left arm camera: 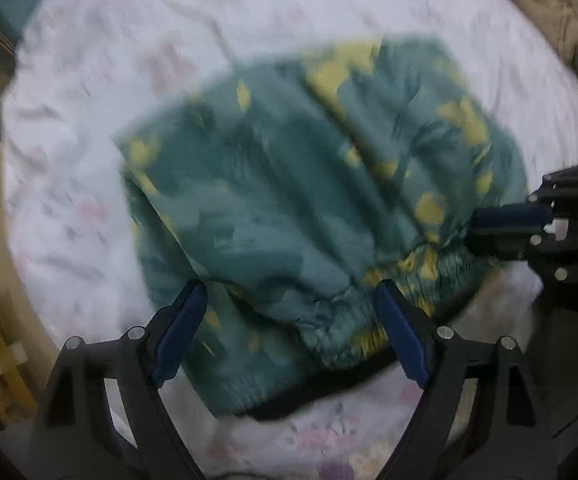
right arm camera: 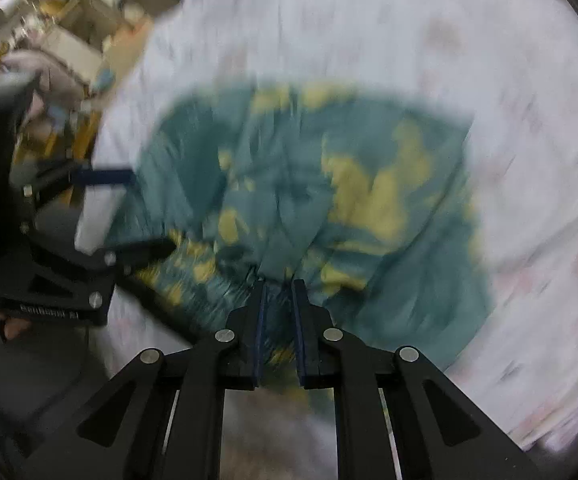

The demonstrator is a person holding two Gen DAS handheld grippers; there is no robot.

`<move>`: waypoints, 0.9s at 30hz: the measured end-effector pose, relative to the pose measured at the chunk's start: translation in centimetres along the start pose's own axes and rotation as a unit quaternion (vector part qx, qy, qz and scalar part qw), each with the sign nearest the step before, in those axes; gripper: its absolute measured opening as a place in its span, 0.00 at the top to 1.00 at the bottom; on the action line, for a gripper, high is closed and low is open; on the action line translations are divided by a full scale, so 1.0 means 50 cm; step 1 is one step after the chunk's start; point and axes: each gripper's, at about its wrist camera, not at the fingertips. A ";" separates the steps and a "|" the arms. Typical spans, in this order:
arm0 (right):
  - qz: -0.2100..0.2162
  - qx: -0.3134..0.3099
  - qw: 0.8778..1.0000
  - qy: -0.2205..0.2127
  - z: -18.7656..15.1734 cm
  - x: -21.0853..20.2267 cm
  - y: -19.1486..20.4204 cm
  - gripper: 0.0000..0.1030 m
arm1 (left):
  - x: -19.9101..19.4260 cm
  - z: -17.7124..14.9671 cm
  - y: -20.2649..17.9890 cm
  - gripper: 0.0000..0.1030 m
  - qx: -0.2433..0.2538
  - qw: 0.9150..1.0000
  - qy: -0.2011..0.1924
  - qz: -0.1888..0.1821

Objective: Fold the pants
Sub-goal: 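Release the waistband and open both grippers above the folded shorts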

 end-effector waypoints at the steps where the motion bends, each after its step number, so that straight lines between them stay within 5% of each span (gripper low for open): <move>1: 0.006 0.002 1.000 0.007 -0.008 0.000 -0.002 0.88 | 0.005 -0.006 0.000 0.19 -0.001 1.000 0.011 -0.007; 3: 0.028 0.015 0.999 0.007 -0.013 -0.013 -0.009 0.88 | -0.011 -0.010 0.005 0.19 -0.007 1.000 0.010 -0.015; 7: 0.046 0.061 0.995 -0.068 -0.009 -0.078 -0.044 0.84 | -0.086 -0.005 0.049 0.19 -0.062 0.995 -0.070 -0.034; 10: 0.039 0.086 0.988 -0.121 0.013 -0.110 -0.062 0.84 | -0.100 0.007 0.096 0.19 -0.124 0.987 -0.102 -0.013; 15: 0.047 0.147 0.980 -0.126 0.033 -0.110 -0.119 0.84 | -0.094 0.007 0.169 0.19 -0.213 0.971 -0.113 0.006; 20: 0.042 0.199 0.972 -0.120 0.039 -0.098 -0.160 0.82 | -0.103 -0.001 0.180 0.19 -0.224 0.966 -0.124 0.022; 21: 0.043 0.207 0.970 -0.123 0.037 -0.103 -0.167 0.80 | -0.108 0.001 0.174 0.19 -0.222 0.966 -0.132 0.028; 24: 0.055 0.224 0.964 -0.132 0.038 -0.110 -0.180 0.52 | -0.128 0.004 0.178 0.19 -0.229 0.960 -0.156 0.033; 27: 0.054 0.227 0.962 -0.141 0.051 -0.120 -0.195 0.50 | -0.140 0.029 0.193 0.19 -0.239 0.955 -0.175 0.027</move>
Point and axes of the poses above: each gripper's, at about its wrist camera, not at the fingertips, and x roughly the way its jaws point, y to its left, z to its top, and after that the axes turned 6 degrees about -z, right-handed
